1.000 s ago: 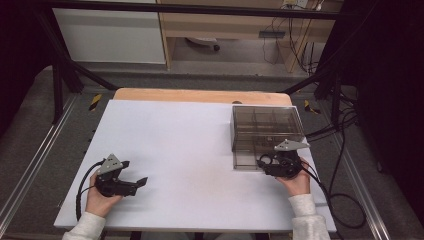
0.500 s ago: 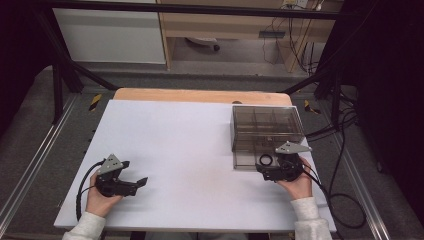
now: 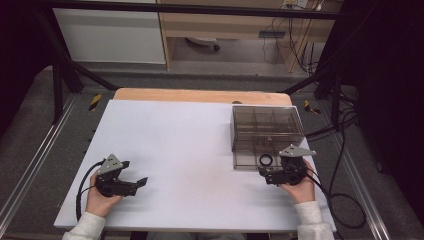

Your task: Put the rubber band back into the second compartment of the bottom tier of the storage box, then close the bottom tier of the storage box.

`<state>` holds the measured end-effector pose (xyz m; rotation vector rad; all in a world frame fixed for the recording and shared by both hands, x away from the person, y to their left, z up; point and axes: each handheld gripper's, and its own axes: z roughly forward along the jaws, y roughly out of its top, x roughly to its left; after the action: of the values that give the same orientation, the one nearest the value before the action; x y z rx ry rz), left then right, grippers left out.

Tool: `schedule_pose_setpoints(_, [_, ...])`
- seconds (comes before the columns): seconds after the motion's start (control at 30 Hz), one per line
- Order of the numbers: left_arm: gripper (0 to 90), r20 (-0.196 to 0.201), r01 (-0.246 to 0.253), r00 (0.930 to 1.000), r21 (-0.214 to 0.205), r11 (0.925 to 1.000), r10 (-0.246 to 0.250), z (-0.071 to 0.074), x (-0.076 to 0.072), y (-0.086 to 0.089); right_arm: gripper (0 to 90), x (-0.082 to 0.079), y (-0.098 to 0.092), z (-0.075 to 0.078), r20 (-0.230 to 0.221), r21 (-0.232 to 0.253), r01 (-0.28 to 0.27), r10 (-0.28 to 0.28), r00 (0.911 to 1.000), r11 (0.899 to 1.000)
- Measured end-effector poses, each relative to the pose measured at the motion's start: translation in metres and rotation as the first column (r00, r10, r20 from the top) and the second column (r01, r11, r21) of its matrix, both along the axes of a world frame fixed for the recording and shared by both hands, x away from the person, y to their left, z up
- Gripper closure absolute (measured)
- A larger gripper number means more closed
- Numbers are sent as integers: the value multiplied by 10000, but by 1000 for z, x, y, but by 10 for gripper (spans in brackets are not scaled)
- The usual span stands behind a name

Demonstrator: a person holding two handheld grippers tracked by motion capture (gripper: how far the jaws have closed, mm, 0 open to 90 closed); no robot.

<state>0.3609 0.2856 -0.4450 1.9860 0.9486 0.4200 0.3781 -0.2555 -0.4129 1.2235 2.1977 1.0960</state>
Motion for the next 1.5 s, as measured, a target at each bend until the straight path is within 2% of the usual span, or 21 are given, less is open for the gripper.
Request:
schedule_pose_setpoints(0.3, [35, 2, -4, 10000, 3, 10000, 4, 0, 0, 0, 4, -5, -8, -5, -89, 156, -47, 49, 9999, 9999])
schedule_pose_setpoints(0.97, [35, 6, -21, 10000, -16, 10000, 21, 0, 0, 1, 19, -9, -13, -10, -171, 301, -61, 66, 9998, 9995])
schedule_pose_setpoints(1.3, [35, 25, -42, 10000, -34, 10000, 42, 0, 0, 1, 76, -11, -17, -11, -261, 448, -13, 25, 9997, 9990])
schedule_pose_setpoints(1.5, [35, -4, -22, 10000, -7, 10000, 22, 0, 1, 1, 160, -11, -18, -13, -345, 456, -176, 192, 9992, 9988])
